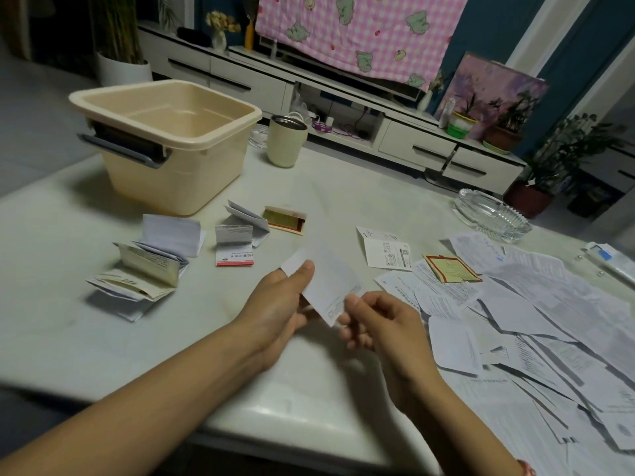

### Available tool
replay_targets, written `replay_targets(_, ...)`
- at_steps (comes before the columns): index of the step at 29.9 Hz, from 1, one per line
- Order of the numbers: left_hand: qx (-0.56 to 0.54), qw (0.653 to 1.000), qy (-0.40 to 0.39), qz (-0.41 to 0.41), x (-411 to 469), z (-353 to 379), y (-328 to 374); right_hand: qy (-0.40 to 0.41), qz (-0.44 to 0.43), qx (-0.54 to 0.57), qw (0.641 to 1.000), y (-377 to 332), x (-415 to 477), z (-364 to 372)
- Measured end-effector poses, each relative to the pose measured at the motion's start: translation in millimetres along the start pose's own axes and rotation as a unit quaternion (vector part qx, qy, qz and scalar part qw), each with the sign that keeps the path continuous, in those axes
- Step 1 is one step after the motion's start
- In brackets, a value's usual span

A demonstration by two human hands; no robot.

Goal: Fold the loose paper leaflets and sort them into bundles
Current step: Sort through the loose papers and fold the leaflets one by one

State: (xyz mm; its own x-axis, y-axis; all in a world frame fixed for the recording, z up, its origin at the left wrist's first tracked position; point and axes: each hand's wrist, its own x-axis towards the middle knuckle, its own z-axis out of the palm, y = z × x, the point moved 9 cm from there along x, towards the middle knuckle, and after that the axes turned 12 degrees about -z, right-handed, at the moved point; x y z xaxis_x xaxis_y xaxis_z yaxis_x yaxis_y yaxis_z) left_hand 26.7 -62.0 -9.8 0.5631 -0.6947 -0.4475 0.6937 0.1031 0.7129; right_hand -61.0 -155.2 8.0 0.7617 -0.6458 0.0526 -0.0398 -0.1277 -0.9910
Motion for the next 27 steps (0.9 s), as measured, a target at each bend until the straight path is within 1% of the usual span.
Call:
replay_targets(3, 0.026, 0.998, 0.047, -0.025, 5, -13, 1, 0.035, 0.006, -0.007, 0.999, -7, 25, 2)
replay_targets(6, 0.031, 0.992, 0.088, -0.085, 9, -24, -9, 0.058, 0.054, 0.037, 0.996, -9, 64, 11)
replay_targets(8, 0.027, 0.989, 0.094, -0.11, 10, -28, -10, 0.06, 0.081, 0.086, 0.991, -12, 95, 31)
replay_targets(10, 0.03, 0.988, 0.091, -0.121, 10, -26, -8, 0.063, 0.088, 0.093, 0.99, -11, 121, 50)
replay_targets(12, 0.031, 0.988, 0.095, -0.12, 12, -26, -3, 0.069, 0.101, 0.042, 0.992, 0, 138, 63)
replay_targets(14, 0.028, 0.988, 0.102, -0.115, 13, -28, 1, 0.074, 0.111, -0.077, 0.988, 14, 142, 64)
replay_targets(16, 0.029, 0.988, 0.108, -0.109, 13, -30, 5, 0.068, 0.091, -0.212, 0.971, 17, 142, 58)
replay_targets(17, 0.033, 0.988, 0.109, -0.106, 13, -30, 7, 0.061, 0.075, -0.25, 0.963, 16, 143, 57)
replay_targets(18, 0.038, 0.988, 0.11, -0.103, 13, -30, 8, 0.054, 0.066, -0.26, 0.962, 15, 142, 56)
replay_targets(19, 0.044, 0.988, 0.111, -0.102, 12, -30, 9, 0.046, 0.064, -0.246, 0.966, 15, 142, 55)
replay_targets(21, 0.053, 0.987, 0.113, -0.1, 10, -31, 9, 0.033, 0.059, -0.195, 0.979, 12, 138, 51)
replay_targets(24, 0.067, 0.987, 0.107, -0.096, 6, -28, 9, 0.02, 0.008, -0.185, 0.983, 2, 131, 31)
replay_targets(25, 0.071, 0.988, 0.103, -0.094, 6, -27, 9, 0.03, -0.017, -0.188, 0.982, -1, 130, 18)
replay_targets(27, 0.081, 0.988, 0.092, -0.096, 4, -19, 7, 0.085, -0.08, -0.226, 0.967, -10, 128, -18)
